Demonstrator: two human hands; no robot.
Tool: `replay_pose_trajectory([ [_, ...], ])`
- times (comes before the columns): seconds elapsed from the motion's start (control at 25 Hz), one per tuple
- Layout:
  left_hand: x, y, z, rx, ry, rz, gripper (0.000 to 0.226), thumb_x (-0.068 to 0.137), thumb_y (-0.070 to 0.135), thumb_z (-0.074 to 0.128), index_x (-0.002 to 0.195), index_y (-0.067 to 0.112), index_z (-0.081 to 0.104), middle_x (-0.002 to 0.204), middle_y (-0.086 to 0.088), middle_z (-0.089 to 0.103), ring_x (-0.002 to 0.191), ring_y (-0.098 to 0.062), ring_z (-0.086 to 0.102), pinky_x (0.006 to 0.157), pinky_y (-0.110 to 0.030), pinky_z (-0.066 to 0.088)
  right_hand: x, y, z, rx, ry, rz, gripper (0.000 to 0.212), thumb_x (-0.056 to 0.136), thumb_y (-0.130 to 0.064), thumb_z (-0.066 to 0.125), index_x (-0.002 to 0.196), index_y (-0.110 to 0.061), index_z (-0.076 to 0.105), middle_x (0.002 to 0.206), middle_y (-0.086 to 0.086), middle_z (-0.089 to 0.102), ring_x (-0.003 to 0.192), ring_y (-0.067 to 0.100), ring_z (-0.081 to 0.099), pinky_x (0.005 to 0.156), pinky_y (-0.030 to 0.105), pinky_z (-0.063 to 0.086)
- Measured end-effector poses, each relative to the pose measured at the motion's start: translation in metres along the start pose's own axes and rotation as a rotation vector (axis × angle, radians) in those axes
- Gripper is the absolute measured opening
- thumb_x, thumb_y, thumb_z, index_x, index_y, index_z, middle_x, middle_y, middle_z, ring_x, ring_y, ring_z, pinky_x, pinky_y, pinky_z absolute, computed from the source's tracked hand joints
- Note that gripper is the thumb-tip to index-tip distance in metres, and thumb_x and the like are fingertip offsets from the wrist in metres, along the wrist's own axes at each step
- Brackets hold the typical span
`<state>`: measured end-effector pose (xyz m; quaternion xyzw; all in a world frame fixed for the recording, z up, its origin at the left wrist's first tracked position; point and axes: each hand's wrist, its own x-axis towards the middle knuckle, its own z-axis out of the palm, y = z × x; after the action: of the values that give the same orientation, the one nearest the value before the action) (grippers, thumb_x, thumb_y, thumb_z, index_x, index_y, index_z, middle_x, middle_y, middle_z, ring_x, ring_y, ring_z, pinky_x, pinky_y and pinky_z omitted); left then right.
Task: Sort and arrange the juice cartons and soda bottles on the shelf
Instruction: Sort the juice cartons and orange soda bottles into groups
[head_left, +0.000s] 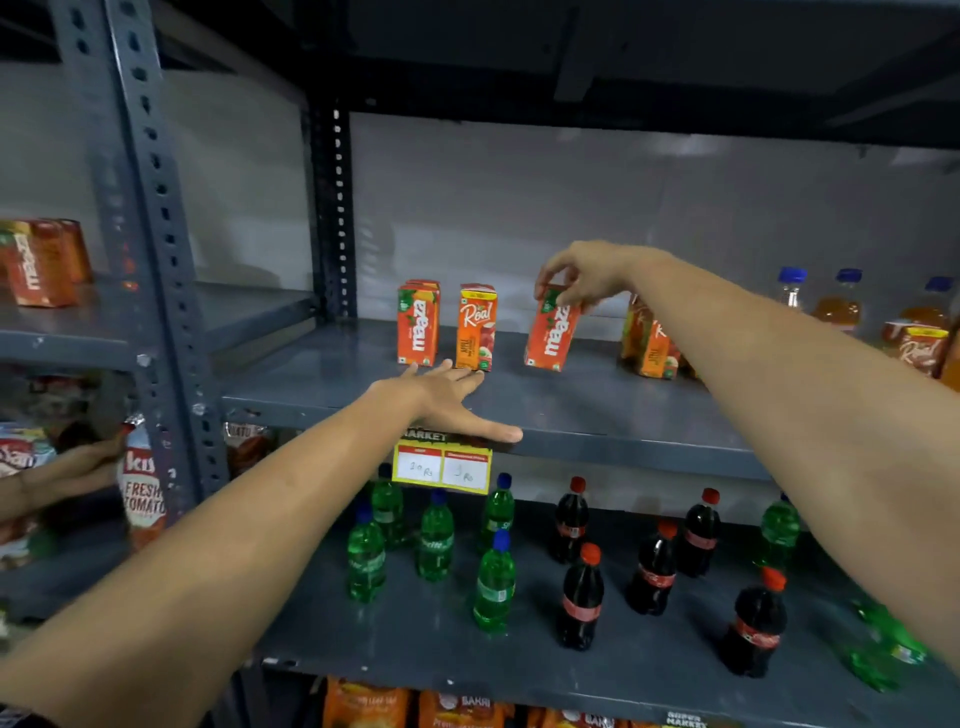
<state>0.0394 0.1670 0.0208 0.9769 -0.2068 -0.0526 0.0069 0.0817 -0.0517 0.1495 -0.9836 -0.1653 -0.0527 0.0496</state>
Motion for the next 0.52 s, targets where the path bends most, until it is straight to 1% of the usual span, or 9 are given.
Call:
replay_pose_trajectory([
  [0.08,0.0,-0.005,0.001,-0.038,0.003,0.017,0.14,0.035,0.103,0.025,0.15,0.028,-0.001,0.162,0.006,-0.006,0.147,-0.019,-0.013,0.114,-0.057,-0.012,0.014,-0.015,0.007,-0.001,-0.059,0.02,0.023,0.089,-0.012,0.06,0.109,-0.022,0.063,0.111,0.013,0.061,0.093,0.029,0.066,0.075,0.038,0.058],
  [0.16,0.001,-0.006,0.004,-0.045,0.016,0.027,0.141,0.034,0.103,0.023,0.15,0.027,0.0,0.162,0.005,-0.004,0.147,-0.019,-0.01,0.114,-0.058,-0.012,0.021,-0.023,0.009,0.012,-0.128,0.076,0.023,0.09,-0.014,0.058,0.11,-0.025,0.06,0.115,0.012,0.058,0.099,0.029,0.063,0.073,0.038,0.058],
  [0.28,0.003,-0.009,0.005,-0.039,0.029,0.053,0.136,0.041,0.102,0.023,0.151,0.025,0.001,0.162,0.003,-0.004,0.147,-0.021,-0.008,0.114,-0.059,-0.01,0.028,-0.034,0.002,0.018,-0.214,0.144,0.027,0.087,-0.023,0.063,0.112,-0.032,0.059,0.117,0.007,0.053,0.107,0.032,0.055,0.072,0.039,0.056],
  [0.32,0.004,-0.01,0.006,-0.039,0.029,0.062,0.134,0.044,0.101,0.023,0.151,0.024,0.001,0.162,0.003,-0.004,0.147,-0.022,-0.008,0.114,-0.059,-0.01,0.032,-0.04,0.0,-0.005,-0.184,0.133,0.028,0.085,-0.026,0.064,0.112,-0.031,0.059,0.118,0.006,0.052,0.108,0.031,0.053,0.073,0.039,0.055],
  [0.4,0.006,-0.014,0.005,-0.042,0.024,0.075,0.13,0.048,0.1,0.024,0.151,0.024,0.001,0.162,0.003,-0.005,0.147,-0.022,-0.008,0.114,-0.058,-0.01,0.042,-0.054,0.001,-0.055,-0.048,0.061,0.031,0.085,-0.029,0.065,0.115,-0.029,0.058,0.12,0.005,0.051,0.104,0.026,0.053,0.071,0.035,0.051],
  [0.44,0.006,-0.015,0.005,-0.04,0.017,0.079,0.129,0.049,0.099,0.024,0.151,0.024,0.0,0.162,0.003,-0.005,0.147,-0.022,-0.009,0.114,-0.057,-0.01,0.048,-0.061,0.004,-0.06,-0.01,0.025,0.033,0.085,-0.029,0.064,0.118,-0.029,0.056,0.123,0.006,0.051,0.102,0.025,0.053,0.071,0.033,0.049],
  [0.52,0.007,-0.016,0.005,-0.038,0.01,0.088,0.127,0.05,0.099,0.023,0.151,0.024,0.0,0.162,0.004,-0.006,0.147,-0.021,-0.009,0.115,-0.057,-0.01,0.058,-0.073,0.014,-0.074,-0.04,-0.026,0.039,0.087,-0.024,0.063,0.124,-0.031,0.052,0.13,0.007,0.05,0.103,0.023,0.052,0.074,0.032,0.048],
])
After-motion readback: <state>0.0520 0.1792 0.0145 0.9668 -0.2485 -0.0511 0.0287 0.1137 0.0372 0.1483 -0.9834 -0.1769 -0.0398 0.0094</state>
